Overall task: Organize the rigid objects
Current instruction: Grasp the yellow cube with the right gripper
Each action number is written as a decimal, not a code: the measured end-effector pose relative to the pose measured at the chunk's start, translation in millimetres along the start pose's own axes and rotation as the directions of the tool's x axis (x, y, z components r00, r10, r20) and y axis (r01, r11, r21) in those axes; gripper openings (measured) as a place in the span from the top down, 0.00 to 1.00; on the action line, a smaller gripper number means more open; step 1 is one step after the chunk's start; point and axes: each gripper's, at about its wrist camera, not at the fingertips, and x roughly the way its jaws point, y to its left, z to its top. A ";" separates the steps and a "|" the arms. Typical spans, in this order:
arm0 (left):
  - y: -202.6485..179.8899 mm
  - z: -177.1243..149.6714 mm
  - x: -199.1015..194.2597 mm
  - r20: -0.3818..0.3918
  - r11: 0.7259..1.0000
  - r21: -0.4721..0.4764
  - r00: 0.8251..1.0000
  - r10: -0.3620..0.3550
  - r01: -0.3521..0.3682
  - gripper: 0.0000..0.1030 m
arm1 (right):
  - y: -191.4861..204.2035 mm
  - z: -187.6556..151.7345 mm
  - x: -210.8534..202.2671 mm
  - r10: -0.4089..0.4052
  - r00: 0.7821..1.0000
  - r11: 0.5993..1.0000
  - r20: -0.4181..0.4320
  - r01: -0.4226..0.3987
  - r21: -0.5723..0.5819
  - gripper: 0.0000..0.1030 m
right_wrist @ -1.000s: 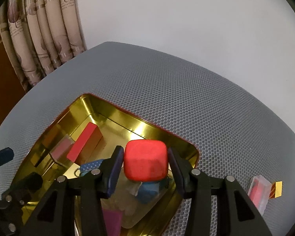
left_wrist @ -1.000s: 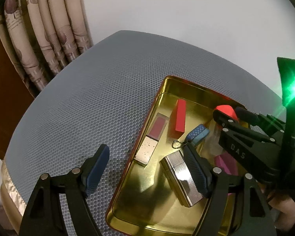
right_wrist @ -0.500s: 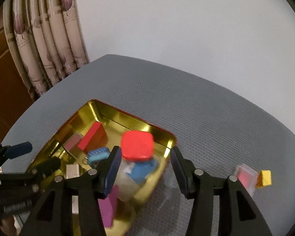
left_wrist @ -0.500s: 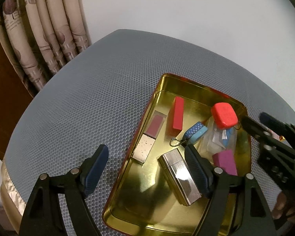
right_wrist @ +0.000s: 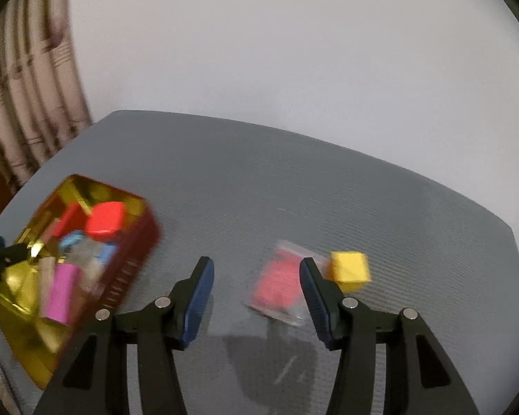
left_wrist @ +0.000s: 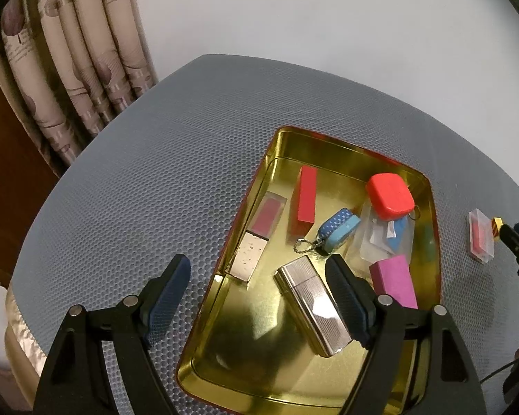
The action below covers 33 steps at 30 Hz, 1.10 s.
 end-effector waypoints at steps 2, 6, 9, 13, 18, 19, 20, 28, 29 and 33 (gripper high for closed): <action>-0.5 -1.0 0.4 0.000 1.000 0.007 1.000 -0.001 0.001 0.25 | -19.7 -5.2 3.0 -0.031 1.000 0.999 -0.002 0.031 0.026 0.49; -4.6 -5.0 1.7 -0.004 1.000 0.024 1.000 -0.013 0.013 0.25 | -46.7 -15.9 14.4 -0.075 0.997 0.996 -0.015 0.076 0.044 0.49; -7.4 -7.3 2.0 -0.001 0.999 0.039 1.000 -0.006 0.006 0.25 | -60.4 -23.4 28.5 -0.088 0.995 0.995 -0.040 0.090 0.050 0.49; -13.3 -10.8 2.3 0.005 0.997 0.071 1.000 0.005 -0.006 0.25 | -64.5 -26.0 43.5 -0.088 0.995 0.994 -0.049 0.092 0.063 0.49; -16.7 -14.8 0.8 0.017 0.996 0.094 1.000 0.003 -0.004 0.24 | -69.2 -24.1 60.6 -0.089 0.994 0.994 -0.061 0.093 0.060 0.49; -16.6 -15.0 0.5 0.021 0.995 0.098 1.000 0.002 -0.004 0.24 | -69.5 -23.5 65.0 -0.092 0.994 0.994 -0.067 0.096 0.056 0.49; -17.3 -14.9 0.3 0.024 0.995 0.102 1.000 0.003 -0.005 0.24 | -69.4 -22.9 69.2 -0.095 0.993 0.994 -0.070 0.098 0.052 0.49; -20.4 -16.0 3.0 0.014 0.993 0.115 1.000 0.002 -0.004 0.23 | -70.5 -18.3 95.0 -0.082 0.994 0.993 -0.076 0.088 0.074 0.49; -21.0 -16.3 3.1 0.014 0.993 0.116 1.000 0.003 -0.005 0.23 | -67.7 -17.8 97.4 -0.083 0.994 0.993 -0.071 0.089 0.078 0.49; -23.9 -17.4 7.1 0.009 0.993 0.117 1.000 -0.002 0.001 0.22 | -63.6 -18.0 99.8 -0.077 0.995 0.993 -0.059 0.082 0.081 0.56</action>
